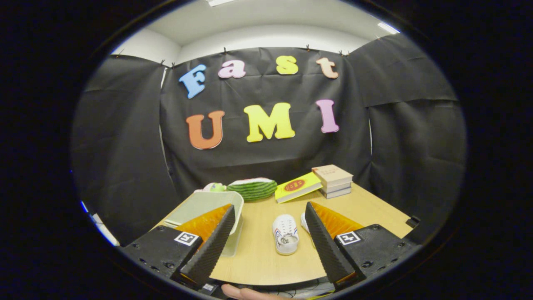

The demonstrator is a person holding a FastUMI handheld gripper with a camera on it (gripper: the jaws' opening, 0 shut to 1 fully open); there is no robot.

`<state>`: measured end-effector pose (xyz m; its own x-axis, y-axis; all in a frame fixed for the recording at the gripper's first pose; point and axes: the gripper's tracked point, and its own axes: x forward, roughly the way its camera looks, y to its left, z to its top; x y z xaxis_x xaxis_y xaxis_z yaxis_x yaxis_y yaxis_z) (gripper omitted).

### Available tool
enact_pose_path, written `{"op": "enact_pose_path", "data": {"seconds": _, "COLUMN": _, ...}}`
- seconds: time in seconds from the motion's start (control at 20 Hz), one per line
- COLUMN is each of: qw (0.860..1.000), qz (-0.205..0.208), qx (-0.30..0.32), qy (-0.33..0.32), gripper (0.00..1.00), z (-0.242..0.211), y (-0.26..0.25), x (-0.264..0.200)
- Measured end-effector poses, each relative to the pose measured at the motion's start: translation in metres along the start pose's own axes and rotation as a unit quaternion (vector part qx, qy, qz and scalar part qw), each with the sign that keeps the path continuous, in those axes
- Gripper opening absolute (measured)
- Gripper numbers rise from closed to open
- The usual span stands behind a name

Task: Open the storage box then place both shoes into the box .Put the left shoe in first, then the right shoe, with the right side of both shoes facing outward in a uniform manner.

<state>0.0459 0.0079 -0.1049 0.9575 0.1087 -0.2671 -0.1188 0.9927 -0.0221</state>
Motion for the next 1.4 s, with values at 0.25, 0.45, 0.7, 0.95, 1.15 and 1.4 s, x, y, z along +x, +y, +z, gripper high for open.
{"op": "enact_pose_path", "data": {"seconds": 0.25, "qw": 0.99, "qz": 0.081, "qx": 0.029, "qy": 0.109, "gripper": 1.0, "z": -0.055, "y": 0.026, "x": 0.055}}
{"op": "enact_pose_path", "data": {"seconds": 0.45, "qw": 0.97, "qz": 0.135, "qx": 0.086, "qy": 0.184, "gripper": 1.0, "z": -0.084, "y": 0.033, "x": 0.101}}
{"op": "enact_pose_path", "data": {"seconds": 0.7, "qw": 0.914, "qz": 0.238, "qx": 0.18, "qy": 0.276, "gripper": 1.0, "z": -0.108, "y": 0.061, "x": 0.155}}
{"op": "enact_pose_path", "data": {"seconds": 0.95, "qw": 0.84, "qz": 0.306, "qx": 0.323, "qy": 0.31, "gripper": 0.98, "z": -0.104, "y": 0.077, "x": 0.21}}
{"op": "enact_pose_path", "data": {"seconds": 1.15, "qw": 0.794, "qz": 0.337, "qx": 0.363, "qy": 0.352, "gripper": 0.92, "z": -0.11, "y": 0.091, "x": 0.235}}
{"op": "enact_pose_path", "data": {"seconds": 1.4, "qw": 0.724, "qz": 0.419, "qx": 0.407, "qy": 0.367, "gripper": 0.83, "z": -0.095, "y": 0.113, "x": 0.226}}
